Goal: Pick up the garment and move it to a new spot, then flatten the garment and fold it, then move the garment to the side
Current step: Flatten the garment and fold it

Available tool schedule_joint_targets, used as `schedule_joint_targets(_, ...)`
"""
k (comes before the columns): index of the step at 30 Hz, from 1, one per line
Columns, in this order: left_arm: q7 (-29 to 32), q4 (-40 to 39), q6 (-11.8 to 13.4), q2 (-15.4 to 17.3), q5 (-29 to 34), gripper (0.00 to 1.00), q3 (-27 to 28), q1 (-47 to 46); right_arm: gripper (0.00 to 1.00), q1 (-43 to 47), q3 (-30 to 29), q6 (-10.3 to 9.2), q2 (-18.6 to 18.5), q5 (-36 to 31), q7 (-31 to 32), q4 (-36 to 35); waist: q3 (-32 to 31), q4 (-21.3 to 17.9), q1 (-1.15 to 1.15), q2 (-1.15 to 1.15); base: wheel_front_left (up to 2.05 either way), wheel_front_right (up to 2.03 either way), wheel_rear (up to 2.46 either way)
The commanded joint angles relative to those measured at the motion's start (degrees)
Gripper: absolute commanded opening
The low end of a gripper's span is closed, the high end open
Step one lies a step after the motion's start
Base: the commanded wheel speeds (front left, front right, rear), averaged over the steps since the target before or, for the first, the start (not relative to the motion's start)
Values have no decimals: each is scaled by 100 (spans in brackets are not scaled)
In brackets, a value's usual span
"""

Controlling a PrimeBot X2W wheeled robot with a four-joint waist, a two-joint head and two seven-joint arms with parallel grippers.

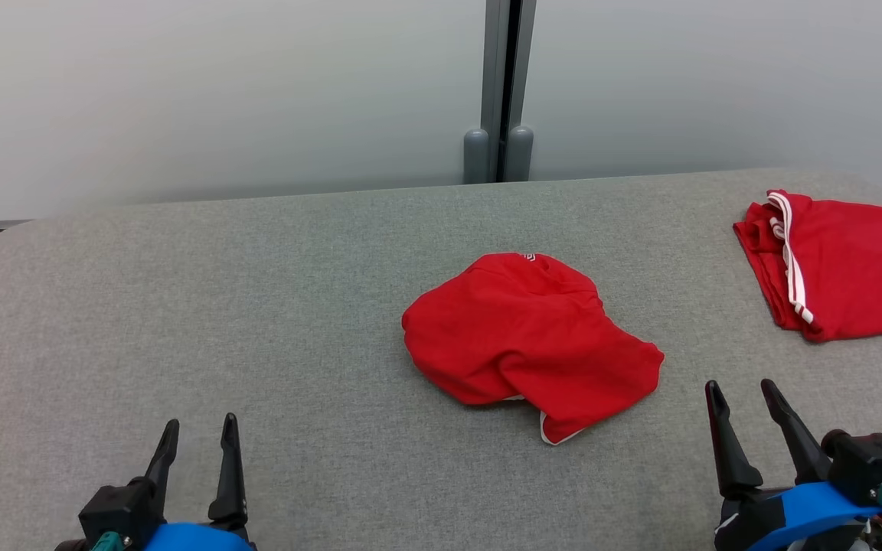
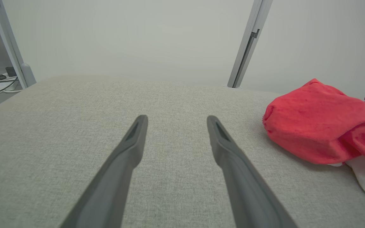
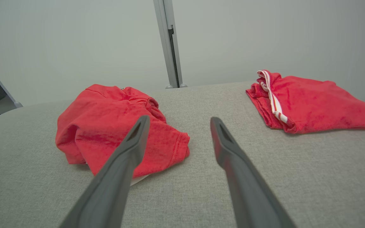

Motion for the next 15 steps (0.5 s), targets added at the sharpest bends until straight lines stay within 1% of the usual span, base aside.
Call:
schedule_joint_targets(1,-24,14,9,16,-18,100,18,-116,100,-71,7,1,3,12,-36,9,10,-10,0,0,0,0,0)
schedule_joint_targets(7,166,70,-51,11,-27,100,-78,-432,100,-160,85,1,2,-2,-21,31,90,-102,0,0,0,0,0)
schedule_joint_targets(12,692,189,-13,-38,-98,100,-163,-913,100,-238,199,1,2,-21,-13,18,196,-257,0,0,0,0,0)
schedule_joint_targets(15,1072,325,-66,-89,-170,100,-225,-1276,100,-297,288,1,2,-12,-28,21,274,-386,0,0,0,0,0)
